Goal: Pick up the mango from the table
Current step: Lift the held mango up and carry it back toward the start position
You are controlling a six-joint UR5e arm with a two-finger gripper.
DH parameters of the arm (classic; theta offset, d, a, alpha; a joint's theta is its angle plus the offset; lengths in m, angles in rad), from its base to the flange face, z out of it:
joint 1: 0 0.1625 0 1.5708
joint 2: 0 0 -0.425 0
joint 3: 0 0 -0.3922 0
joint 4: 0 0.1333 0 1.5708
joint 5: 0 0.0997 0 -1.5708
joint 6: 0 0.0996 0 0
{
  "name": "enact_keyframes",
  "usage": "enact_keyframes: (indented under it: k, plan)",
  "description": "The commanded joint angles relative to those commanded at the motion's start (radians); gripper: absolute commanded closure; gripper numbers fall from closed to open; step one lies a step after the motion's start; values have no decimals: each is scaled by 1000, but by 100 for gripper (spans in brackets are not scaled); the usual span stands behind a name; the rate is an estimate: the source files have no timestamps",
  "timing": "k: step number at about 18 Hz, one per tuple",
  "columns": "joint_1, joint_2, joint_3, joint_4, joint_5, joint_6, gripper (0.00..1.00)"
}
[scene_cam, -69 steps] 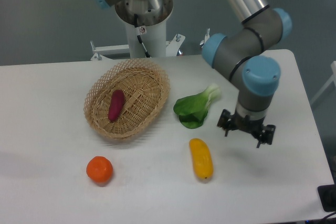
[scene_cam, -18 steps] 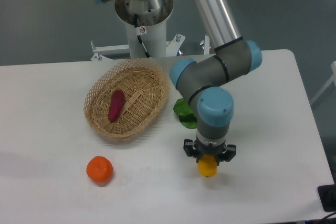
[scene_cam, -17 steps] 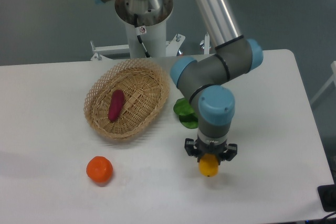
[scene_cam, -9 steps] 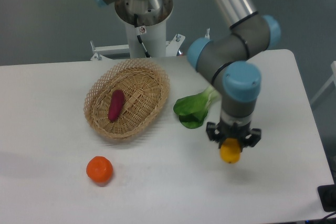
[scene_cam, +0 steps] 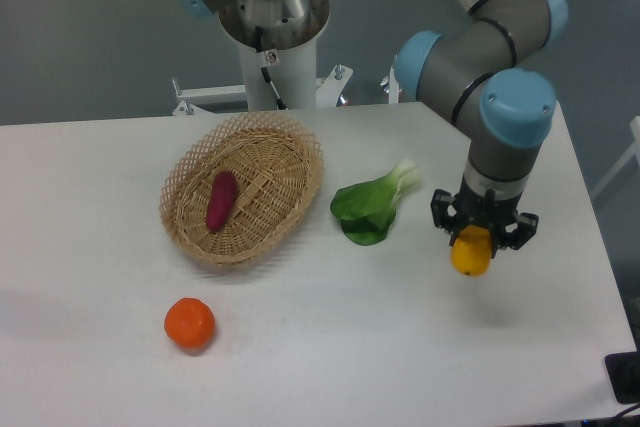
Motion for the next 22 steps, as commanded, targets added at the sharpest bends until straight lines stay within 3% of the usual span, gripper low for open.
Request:
enact_keyframes:
  k: [8, 22]
  plan:
    - [3, 0, 5, 3, 11, 97, 44]
    - [2, -2, 6, 3, 40, 100, 43]
